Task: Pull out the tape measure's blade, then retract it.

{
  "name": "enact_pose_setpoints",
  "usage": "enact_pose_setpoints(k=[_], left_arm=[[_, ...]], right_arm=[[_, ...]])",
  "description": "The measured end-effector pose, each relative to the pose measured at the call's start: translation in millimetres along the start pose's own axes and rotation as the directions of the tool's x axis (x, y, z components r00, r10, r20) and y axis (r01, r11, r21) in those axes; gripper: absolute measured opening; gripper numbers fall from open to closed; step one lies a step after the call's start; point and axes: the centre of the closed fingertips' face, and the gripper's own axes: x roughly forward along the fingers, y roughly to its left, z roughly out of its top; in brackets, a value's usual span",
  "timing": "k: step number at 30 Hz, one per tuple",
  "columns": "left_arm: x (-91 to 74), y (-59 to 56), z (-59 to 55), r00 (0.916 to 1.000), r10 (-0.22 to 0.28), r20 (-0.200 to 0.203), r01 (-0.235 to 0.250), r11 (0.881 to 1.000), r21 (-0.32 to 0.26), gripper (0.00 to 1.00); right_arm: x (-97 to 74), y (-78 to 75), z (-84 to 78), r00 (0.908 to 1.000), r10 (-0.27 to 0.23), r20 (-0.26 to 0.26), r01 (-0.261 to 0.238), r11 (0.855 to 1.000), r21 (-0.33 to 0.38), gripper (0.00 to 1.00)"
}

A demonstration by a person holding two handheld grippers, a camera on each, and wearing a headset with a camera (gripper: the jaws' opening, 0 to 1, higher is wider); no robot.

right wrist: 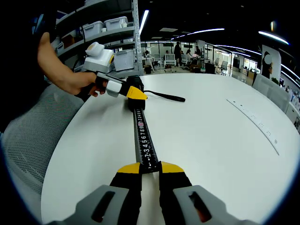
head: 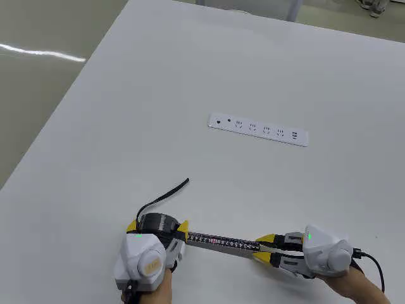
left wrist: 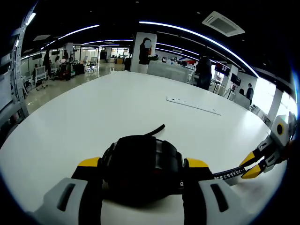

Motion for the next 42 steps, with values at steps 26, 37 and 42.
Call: enact_pose_setpoints(k=[26,37,42], left_arm=[[-1.3,-0.3,0.3,0.9998,-0.018,-0.005,0.018,1.0,-0.009,0.65],[-1.6,-0.7,0.5,0.9997,-0.021,-0.009,0.021,1.0,-0.015,0.65],[-1.5,-0.3,0.6,0.9997,-0.023,-0.009,0.023,1.0,-0.018,0.65]], right_arm=[[7.4,-0.5,4.5,0.9999,0.007,0.012,-0.007,1.0,-0.006,0.12],[10.7,1.6,9.0,0.9998,0.011,0.016,-0.011,1.0,-0.008,0.12],[12.7,1.2,8.5,0.9998,0.012,0.015,-0.012,1.0,-0.009,0.12]])
